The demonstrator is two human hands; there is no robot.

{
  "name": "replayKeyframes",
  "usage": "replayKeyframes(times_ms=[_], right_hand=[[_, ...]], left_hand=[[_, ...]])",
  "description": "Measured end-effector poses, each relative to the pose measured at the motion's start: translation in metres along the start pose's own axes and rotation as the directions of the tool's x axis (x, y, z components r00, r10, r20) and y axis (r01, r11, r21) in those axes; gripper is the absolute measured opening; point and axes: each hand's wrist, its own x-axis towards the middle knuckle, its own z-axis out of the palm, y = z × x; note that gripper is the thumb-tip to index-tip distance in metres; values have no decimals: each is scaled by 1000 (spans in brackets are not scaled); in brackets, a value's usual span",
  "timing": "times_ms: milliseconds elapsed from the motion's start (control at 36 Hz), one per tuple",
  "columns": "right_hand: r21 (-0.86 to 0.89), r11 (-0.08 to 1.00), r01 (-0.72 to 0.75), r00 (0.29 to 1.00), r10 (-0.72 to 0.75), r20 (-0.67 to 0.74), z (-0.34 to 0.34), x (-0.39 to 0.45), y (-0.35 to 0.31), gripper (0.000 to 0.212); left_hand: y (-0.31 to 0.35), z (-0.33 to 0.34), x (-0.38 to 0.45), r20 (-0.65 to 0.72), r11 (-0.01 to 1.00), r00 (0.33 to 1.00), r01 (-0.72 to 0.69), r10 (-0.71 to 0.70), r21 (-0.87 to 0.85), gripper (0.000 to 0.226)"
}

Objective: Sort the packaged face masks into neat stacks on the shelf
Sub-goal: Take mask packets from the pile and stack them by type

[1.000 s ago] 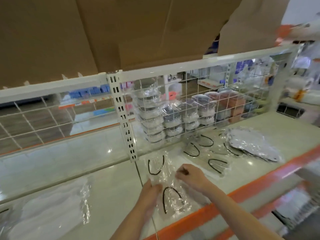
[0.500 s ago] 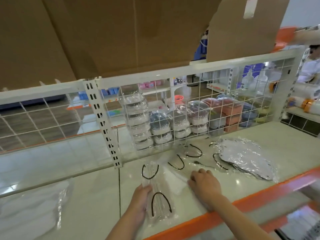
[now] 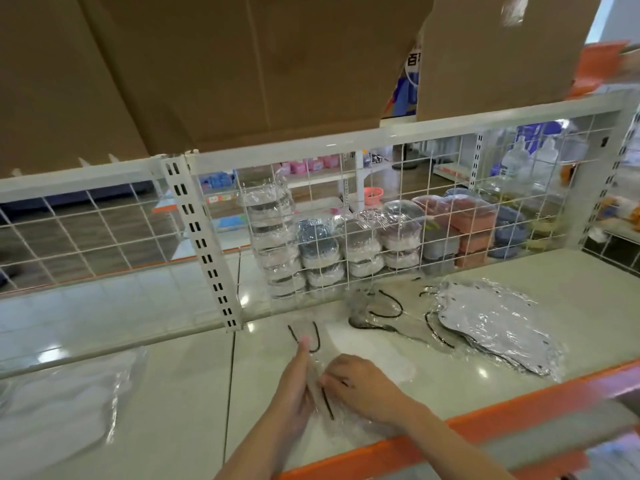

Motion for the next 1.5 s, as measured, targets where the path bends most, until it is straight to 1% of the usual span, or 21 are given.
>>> replayKeyframes(times_ms=[56, 111, 194, 278, 361, 444, 528, 667, 722, 806, 833, 889, 972, 1083, 1167, 1222, 1278, 1333, 1389, 1444, 1500], right_hand=[[13, 1000, 9, 999, -10, 45, -3, -1, -2, 39], [0, 1000, -12, 1000, 12, 10, -8, 2, 2, 37], [-67, 986, -154, 971, 138, -197, -18, 13, 28, 27], [-88, 941, -328, 900, 283, -333, -27, 19, 56, 37], [-128, 887, -444, 859, 380, -344, -32, 17, 75, 53], [-162, 863, -478, 852, 411, -326, -28, 13, 89, 54], [-222, 866, -448, 866, 358, -349, -28, 11, 91, 42], [-491, 782, -384, 912, 239, -334, -26, 13, 87, 33], [-511, 765, -392, 912, 250, -325, -30, 13, 85, 30], [-385, 817, -430, 875, 271, -402, -39, 12, 74, 19], [-330, 856, -398, 869, 236, -435, -40, 13, 72, 19], [-190, 953, -237, 869, 120, -481, -36, 15, 69, 19], [20, 1000, 5, 927, 3, -375, -27, 18, 58, 17], [66, 987, 150, 976, -137, -172, -15, 22, 48, 14], [65, 987, 148, 986, -142, -87, -9, 24, 48, 22], [48, 995, 90, 990, -84, -112, -10, 29, 54, 42], [-29, 999, -26, 977, 19, -212, -16, 37, 65, 54], [-165, 970, -178, 947, 123, -295, -25, 44, 76, 56], [-237, 926, -294, 933, 224, -282, -32, 47, 85, 60], [-279, 897, -344, 928, 278, -249, -37, 47, 90, 62], [-326, 878, -349, 925, 268, -269, -39, 48, 94, 58]], left_hand=[[-3, -1, 3, -44, 996, 999, -9, 13, 90, 38], [-8, -3, 4, -97, 989, 995, -18, 33, 145, 29], [-8, -4, 1, -148, 989, 988, -23, 45, 144, 23], [-7, -6, -5, -127, 987, 990, -46, 65, 152, 10], [-8, -11, -2, -131, 987, 990, -31, 52, 158, 24], [-6, -8, -5, -139, 990, 990, -14, 33, 140, 44], [-3, -6, -10, -55, 985, 998, 1, 8, 173, 4], [0, -10, -7, -70, 963, 997, 37, -18, 268, 20], [1, -13, -5, -102, 960, 994, 77, -51, 271, 21], [2, -15, -3, -95, 954, 989, 135, -113, 269, 22], [2, -16, -3, -107, 951, 987, 146, -121, 274, 22], [1, -18, 0, -134, 951, 982, 166, -135, 260, 28], [4, -17, 1, -144, 975, 973, 196, -180, 108, 46], [9, -17, 1, -18, 978, 979, 202, -203, -61, 67], [11, -15, 0, 23, 974, 974, 225, -224, -24, 49], [9, -15, 1, -16, 981, 982, 190, -189, 49, 36], [8, -15, 2, -45, 985, 988, 153, -150, 77, 29], [9, -16, 0, -37, 989, 992, 124, -122, 80, 24], [13, -16, -2, -39, 988, 994, 103, -100, 112, 22], [14, -20, -1, -49, 983, 995, 90, -83, 160, 23], [15, -23, -2, -63, 980, 996, 78, -68, 183, 25]])
